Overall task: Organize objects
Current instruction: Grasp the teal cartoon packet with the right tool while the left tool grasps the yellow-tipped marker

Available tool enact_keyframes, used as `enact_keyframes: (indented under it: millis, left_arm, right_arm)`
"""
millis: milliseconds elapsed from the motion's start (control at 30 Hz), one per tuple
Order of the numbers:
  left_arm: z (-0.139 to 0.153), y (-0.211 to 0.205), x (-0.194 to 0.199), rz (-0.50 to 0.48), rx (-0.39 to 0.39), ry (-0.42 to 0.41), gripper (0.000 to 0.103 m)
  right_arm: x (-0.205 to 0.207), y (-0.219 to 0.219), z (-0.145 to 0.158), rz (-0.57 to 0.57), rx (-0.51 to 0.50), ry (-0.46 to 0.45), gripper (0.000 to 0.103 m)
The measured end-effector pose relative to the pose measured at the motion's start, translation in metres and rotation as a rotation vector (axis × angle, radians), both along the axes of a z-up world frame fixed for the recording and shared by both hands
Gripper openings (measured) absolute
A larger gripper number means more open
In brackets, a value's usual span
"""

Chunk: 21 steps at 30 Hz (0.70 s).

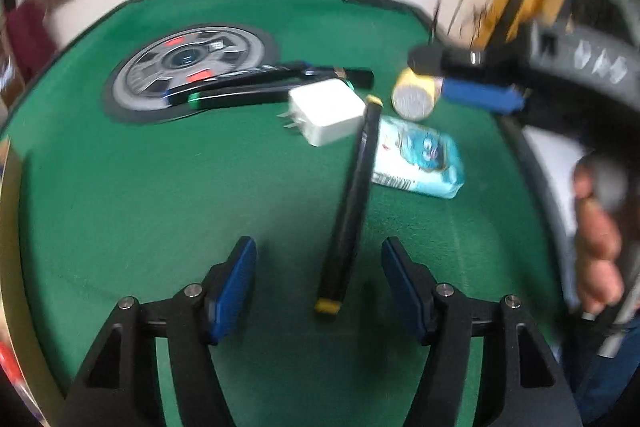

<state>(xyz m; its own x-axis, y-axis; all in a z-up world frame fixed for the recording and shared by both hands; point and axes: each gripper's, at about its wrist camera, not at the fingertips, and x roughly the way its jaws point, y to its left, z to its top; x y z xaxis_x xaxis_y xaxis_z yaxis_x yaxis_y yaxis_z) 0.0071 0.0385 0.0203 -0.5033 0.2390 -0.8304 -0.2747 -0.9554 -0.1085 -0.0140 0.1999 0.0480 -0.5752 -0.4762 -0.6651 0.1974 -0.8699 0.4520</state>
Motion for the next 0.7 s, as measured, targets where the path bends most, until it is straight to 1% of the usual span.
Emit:
enact_keyframes:
  millis: [67, 133, 167, 200, 300, 367, 433, 500, 600, 633, 700]
  left_arm:
    - [-0.006, 0.019, -0.006, -0.034, -0.060, 0.022, 0.064]
    - [-0.010, 0.029, -0.012, -0.038, -0.107, 0.035, 0.043]
    - [-0.009, 0.030, -0.014, -0.033, -0.087, 0.042, 0.021]
    - [-0.008, 0.029, -0.017, -0.023, -0.080, 0.038, 0.014]
    - [-0.007, 0.019, -0.017, 0.011, -0.067, 0.043, 0.014]
    - [-0.006, 0.006, -0.010, 0.045, -0.049, 0.035, 0.014]
    - [-0.005, -0.007, 0.001, 0.072, -0.025, 0.031, 0.014]
    - [-0.005, -0.021, 0.012, 0.096, 0.001, 0.023, 0.014]
    - [-0.002, -0.038, 0.025, 0.127, 0.032, 0.021, 0.014]
    - [-0.002, -0.042, 0.029, 0.133, 0.033, 0.023, 0.014]
    - [-0.004, -0.051, 0.027, 0.153, 0.044, 0.025, 0.014]
  right_arm:
    - [-0.005, 0.004, -0.005, -0.006, 0.000, -0.011, 0.056]
    - [-0.008, 0.006, -0.009, -0.005, -0.008, -0.020, 0.056]
    - [-0.009, 0.006, -0.011, 0.006, -0.009, -0.022, 0.056]
    - [-0.011, 0.005, -0.014, 0.018, -0.007, -0.023, 0.057]
    - [-0.014, 0.002, -0.022, 0.051, 0.034, -0.032, 0.060]
    - [-0.015, -0.003, -0.027, 0.081, 0.059, -0.033, 0.061]
    - [-0.015, -0.009, -0.031, 0.097, 0.136, -0.019, 0.062]
    - [-0.018, -0.013, -0.036, 0.119, 0.163, -0.031, 0.065]
    - [-0.014, -0.025, -0.040, 0.219, 0.159, -0.053, 0.066]
    - [-0.009, -0.032, -0.039, 0.258, 0.176, -0.045, 0.070]
    - [0.003, -0.051, -0.039, 0.335, 0.251, -0.012, 0.076]
